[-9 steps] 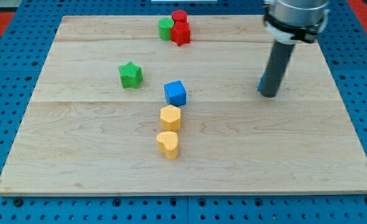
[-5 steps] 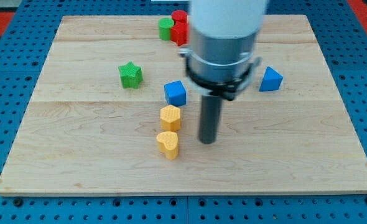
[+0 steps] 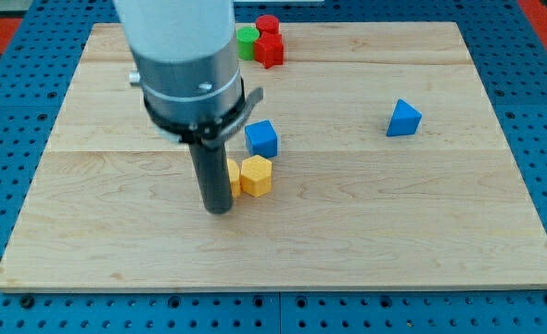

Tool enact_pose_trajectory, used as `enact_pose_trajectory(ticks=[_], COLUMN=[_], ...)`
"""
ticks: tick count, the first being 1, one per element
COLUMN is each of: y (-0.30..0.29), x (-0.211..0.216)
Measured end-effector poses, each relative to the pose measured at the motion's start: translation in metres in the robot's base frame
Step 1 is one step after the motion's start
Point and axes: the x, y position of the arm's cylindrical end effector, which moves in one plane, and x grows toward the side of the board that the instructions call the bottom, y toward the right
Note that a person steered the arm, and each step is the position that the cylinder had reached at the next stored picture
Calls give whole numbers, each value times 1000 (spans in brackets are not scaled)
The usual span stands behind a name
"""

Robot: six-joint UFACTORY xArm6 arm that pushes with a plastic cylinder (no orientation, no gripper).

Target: Place the yellow heart to the right of the green star

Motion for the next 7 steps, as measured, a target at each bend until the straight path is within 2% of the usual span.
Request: enact_pose_trajectory(ticks=[3, 6, 7], y=[1, 32, 77], x=[-95, -79, -78])
